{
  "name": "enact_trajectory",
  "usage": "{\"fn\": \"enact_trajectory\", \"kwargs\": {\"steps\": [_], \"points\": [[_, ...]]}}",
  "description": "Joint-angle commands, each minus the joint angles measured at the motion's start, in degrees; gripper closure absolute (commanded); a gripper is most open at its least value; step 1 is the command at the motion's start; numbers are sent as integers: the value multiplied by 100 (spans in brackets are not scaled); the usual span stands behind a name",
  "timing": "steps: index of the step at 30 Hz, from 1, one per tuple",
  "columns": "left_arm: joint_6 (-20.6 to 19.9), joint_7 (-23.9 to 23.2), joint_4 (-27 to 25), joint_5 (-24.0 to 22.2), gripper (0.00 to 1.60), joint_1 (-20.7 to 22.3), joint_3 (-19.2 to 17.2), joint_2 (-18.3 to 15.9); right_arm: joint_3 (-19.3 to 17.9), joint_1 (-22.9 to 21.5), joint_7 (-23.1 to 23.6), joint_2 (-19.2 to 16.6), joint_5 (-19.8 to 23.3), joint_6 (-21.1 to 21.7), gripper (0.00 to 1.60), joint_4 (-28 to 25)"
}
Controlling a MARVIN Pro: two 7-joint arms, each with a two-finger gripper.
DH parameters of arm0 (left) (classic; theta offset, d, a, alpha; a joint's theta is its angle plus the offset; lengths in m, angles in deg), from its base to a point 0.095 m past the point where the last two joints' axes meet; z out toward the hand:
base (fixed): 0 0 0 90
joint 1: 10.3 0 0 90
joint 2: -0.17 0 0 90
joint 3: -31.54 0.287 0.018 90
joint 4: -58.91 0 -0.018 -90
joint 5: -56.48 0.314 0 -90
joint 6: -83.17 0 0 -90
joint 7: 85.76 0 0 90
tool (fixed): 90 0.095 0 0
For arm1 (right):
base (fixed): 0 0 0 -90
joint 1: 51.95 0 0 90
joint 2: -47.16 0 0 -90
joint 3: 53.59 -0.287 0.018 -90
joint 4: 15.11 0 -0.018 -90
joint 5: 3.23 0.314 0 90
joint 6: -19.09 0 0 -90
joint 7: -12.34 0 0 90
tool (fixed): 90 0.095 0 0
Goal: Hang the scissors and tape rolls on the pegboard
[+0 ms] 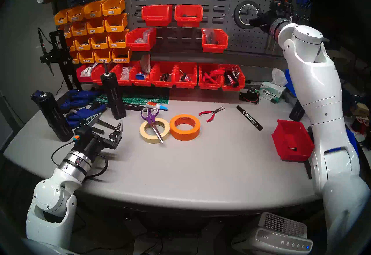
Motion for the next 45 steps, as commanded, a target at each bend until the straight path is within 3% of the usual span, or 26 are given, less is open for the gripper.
{"fn": "enact_trajectory", "kwargs": {"steps": [1, 9, 11, 12, 14, 18, 29, 36, 44, 45], "points": [[33, -5, -76, 0, 0, 5, 13, 2, -141, -211, 58, -71, 11, -99, 63, -133], [34, -4, -77, 0, 0, 5, 13, 2, -202, -165, 125, -86, 22, -75, 58, -137], [34, -4, -77, 0, 0, 5, 13, 2, -219, -155, 133, -82, 26, -59, 50, -147], [34, -4, -77, 0, 0, 5, 13, 2, -227, -147, 135, -82, 29, -52, 32, -156], [34, -4, -77, 0, 0, 5, 13, 2, -243, -129, 141, -87, 37, -37, 28, -179], [33, -4, -76, 1, 0, 5, 13, 2, -374, 70, 212, -197, 105, 20, 4, -428], [32, -5, -75, 0, 0, 6, 13, 2, -826, 725, 367, -607, 361, 155, 6, -1058], [31, -5, -74, 0, 0, 7, 13, 1, -1417, 1388, 477, -872, 618, 275, 4, -1536], [28, -5, -70, -2, 0, 11, 13, 0, -2276, 2174, 1024, -1128, 1100, 494, 6, -2219], [27, -5, -69, -2, 0, 12, 13, 0, -2252, 2127, 1052, -1143, 1097, 472, 6, -2186]]}}
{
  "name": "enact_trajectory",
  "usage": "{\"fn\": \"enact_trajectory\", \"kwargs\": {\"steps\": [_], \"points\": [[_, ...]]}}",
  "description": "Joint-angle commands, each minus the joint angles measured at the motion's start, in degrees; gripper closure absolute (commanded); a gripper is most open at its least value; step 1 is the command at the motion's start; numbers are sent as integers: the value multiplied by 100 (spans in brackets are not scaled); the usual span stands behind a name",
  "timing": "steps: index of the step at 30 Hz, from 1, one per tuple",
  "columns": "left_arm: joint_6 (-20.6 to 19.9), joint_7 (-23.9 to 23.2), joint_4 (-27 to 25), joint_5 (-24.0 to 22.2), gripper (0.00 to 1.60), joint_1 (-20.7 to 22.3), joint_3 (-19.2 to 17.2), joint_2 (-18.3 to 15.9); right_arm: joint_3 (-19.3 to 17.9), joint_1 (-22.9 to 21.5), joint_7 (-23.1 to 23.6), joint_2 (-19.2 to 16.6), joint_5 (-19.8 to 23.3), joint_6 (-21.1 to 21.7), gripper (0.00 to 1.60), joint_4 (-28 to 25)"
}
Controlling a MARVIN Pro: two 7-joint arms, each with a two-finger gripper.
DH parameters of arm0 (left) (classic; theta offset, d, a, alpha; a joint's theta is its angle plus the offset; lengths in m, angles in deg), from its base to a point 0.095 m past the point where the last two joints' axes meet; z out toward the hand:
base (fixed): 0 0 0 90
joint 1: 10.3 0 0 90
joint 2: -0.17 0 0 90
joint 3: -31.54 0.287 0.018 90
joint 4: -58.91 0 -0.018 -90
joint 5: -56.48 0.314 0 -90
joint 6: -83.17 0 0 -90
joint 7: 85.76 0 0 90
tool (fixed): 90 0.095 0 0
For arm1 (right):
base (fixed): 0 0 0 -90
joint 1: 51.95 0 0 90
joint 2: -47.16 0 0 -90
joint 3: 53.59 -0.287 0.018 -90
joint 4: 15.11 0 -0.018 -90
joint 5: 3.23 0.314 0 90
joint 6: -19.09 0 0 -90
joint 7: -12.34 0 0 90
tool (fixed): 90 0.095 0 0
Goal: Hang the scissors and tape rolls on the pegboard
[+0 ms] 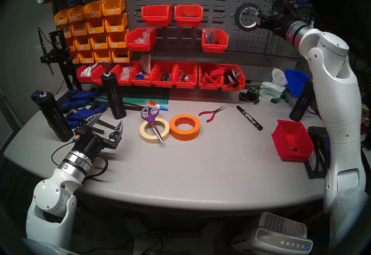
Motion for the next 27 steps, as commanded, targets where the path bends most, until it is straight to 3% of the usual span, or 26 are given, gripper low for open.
{"fn": "enact_trajectory", "kwargs": {"steps": [1, 3, 4, 5, 7, 9, 12, 15, 16, 18, 21, 22, 23, 27], "points": [[27, -5, -70, -2, 0, 11, 12, 0, -856, 640, 364, -389, 321, 78, 5, -675], [27, -5, -70, -2, 0, 11, 12, 0, -968, 735, 414, -407, 368, 118, 6, -763], [27, -5, -69, -2, 0, 12, 12, 0, -1227, 958, 479, -417, 431, 190, 7, -965], [27, -5, -69, -2, 0, 12, 12, 0, -1146, 935, 523, -526, 493, 161, 8, -912], [26, -5, -69, -2, 0, 12, 12, 0, -1405, 1159, 604, -488, 576, 307, 10, -1107], [26, -5, -69, -2, 0, 12, 12, 0, -1387, 1149, 606, -497, 593, 330, 10, -1114], [26, -5, -69, -2, 0, 12, 12, 0, -1920, 1590, 787, -373, 671, 514, 9, -1348], [27, -5, -69, -2, 0, 12, 12, 0, -1990, 1663, 845, -339, 721, 599, 8, -1410], [27, -5, -69, -2, 0, 12, 12, 0, -2238, 1864, 928, -271, 735, 653, 9, -1502], [27, -6, -69, -2, 0, 12, 12, 0, -2243, 1880, 1003, -245, 767, 711, 7, -1531], [27, -5, -70, -2, 0, 12, 12, 0, -2532, 2119, 1233, -145, 855, 860, 6, -1693], [27, -5, -70, -2, 0, 11, 12, 0, -2855, 2376, 1372, -58, 894, 924, 6, -1825], [27, -5, -70, -2, 0, 11, 12, 0, -2719, 2274, 1428, -46, 892, 980, 7, -1815], [28, -5, -71, -2, 0, 11, 12, 0, -3177, 2644, 1845, 194, 951, 1268, 9, -2078]]}}
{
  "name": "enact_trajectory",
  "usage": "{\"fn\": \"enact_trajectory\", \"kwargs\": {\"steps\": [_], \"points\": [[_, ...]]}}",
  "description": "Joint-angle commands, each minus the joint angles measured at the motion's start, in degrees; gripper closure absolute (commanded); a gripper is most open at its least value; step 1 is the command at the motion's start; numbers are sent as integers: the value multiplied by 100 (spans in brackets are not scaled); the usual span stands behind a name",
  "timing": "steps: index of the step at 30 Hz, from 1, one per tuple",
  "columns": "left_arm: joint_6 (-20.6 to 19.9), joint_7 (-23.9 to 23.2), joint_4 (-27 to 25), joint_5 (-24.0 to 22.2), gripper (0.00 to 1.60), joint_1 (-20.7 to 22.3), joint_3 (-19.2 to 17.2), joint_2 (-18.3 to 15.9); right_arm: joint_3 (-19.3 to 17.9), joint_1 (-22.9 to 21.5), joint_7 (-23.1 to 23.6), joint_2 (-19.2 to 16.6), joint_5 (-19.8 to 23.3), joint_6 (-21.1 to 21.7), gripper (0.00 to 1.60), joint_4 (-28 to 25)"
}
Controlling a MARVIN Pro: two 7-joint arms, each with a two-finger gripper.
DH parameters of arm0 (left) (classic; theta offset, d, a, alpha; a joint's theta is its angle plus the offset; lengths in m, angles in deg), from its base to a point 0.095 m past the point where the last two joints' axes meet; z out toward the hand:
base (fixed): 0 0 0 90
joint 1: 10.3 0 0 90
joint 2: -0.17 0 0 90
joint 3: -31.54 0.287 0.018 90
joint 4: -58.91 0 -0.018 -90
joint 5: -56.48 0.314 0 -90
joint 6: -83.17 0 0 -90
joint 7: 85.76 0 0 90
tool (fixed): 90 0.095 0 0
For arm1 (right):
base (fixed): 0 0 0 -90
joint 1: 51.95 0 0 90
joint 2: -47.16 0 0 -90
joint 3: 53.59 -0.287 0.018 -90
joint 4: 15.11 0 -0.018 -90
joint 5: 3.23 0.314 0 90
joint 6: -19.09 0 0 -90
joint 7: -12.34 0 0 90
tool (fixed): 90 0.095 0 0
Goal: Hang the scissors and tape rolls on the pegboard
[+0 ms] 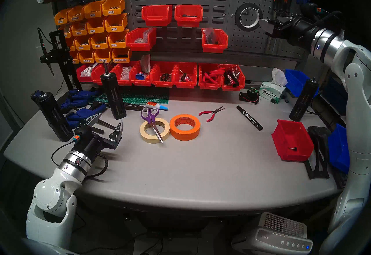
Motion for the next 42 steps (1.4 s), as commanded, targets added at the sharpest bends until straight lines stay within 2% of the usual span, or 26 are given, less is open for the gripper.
{"fn": "enact_trajectory", "kwargs": {"steps": [1, 2, 6, 7, 10, 19, 26, 42], "points": [[29, -5, -73, -1, 0, 10, 12, 0, -974, 769, 652, 386, 96, 346, 11, -541], [29, -5, -73, -1, 0, 9, 12, 0, -938, 746, 751, 442, 82, 421, 11, -566], [31, -5, -75, -1, 0, 8, 12, 1, -1379, 1194, 1240, 623, 62, 613, 12, -827], [31, -5, -75, -1, 0, 8, 12, 1, -1338, 1086, 1214, 717, 56, 743, 13, -861], [32, -5, -77, -1, 0, 6, 12, 1, -1551, 1406, 1625, 821, -34, 858, 13, -1044], [36, -4, -80, 1, 0, 3, 12, 3, -1856, 2064, 2438, 888, -409, 657, 16, -1252], [37, -4, -81, 1, 0, 2, 12, 3, -1676, 2215, 2720, 907, -501, 592, 19, -1303], [38, -4, -81, 1, 0, 2, 12, 3, -907, 2275, 2729, 728, -759, 749, 24, -1555]]}}
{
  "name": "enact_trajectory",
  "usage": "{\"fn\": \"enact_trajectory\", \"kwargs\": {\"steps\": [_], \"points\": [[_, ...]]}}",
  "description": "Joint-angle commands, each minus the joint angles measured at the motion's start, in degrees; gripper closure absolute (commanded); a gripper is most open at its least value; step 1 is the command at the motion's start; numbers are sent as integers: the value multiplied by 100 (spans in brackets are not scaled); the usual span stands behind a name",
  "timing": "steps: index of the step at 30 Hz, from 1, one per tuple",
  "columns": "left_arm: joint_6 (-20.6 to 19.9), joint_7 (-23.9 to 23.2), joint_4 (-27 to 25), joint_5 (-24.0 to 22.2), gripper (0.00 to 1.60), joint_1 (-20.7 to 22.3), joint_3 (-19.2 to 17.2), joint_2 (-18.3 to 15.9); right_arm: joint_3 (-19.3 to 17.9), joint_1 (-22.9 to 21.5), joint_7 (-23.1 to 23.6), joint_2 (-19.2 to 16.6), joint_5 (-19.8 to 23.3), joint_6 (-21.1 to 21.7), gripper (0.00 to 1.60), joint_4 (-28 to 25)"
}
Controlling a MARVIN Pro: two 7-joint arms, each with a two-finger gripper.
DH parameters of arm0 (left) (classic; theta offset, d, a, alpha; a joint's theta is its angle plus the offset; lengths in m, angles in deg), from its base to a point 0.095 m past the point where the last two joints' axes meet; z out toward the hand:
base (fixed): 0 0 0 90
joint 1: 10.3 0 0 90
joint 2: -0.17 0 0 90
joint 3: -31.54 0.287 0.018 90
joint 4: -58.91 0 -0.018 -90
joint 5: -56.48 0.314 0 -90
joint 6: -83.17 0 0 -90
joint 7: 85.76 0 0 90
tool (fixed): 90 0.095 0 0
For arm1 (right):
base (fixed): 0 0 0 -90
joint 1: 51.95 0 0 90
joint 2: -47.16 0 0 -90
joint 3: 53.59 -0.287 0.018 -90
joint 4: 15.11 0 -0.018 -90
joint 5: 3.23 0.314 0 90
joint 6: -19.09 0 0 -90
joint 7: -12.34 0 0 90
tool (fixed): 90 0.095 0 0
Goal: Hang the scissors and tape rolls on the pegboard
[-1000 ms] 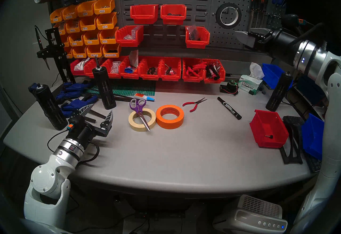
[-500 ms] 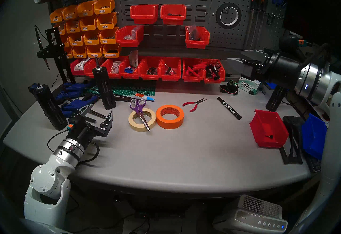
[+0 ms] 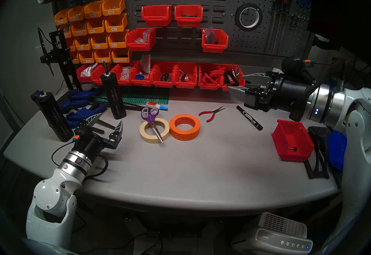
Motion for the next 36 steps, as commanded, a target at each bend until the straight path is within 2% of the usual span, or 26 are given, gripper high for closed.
{"fn": "enact_trajectory", "kwargs": {"steps": [1, 15, 17, 21, 25, 26, 36], "points": [[37, -4, -80, 0, 0, 2, 11, 3, 209, -96, -116, -134, -36, 112, 24, -141], [38, -3, -80, 0, 0, 2, 11, 3, 669, -76, -206, -321, -363, 204, 26, -122], [38, -3, -80, 0, 0, 2, 11, 3, 799, -187, -265, -334, -303, 353, 26, -81], [37, -4, -80, 0, 0, 2, 11, 3, 1069, -271, -316, -508, -396, 372, 26, -27], [37, -4, -80, 0, 0, 2, 11, 3, 1268, -380, -384, -535, -403, 464, 26, -7], [37, -4, -80, 0, 0, 2, 11, 3, 1412, -468, -436, -564, -411, 504, 27, 14], [37, -4, -80, 0, 0, 3, 11, 3, 2050, -894, -662, -668, -446, 504, 27, 116]]}}
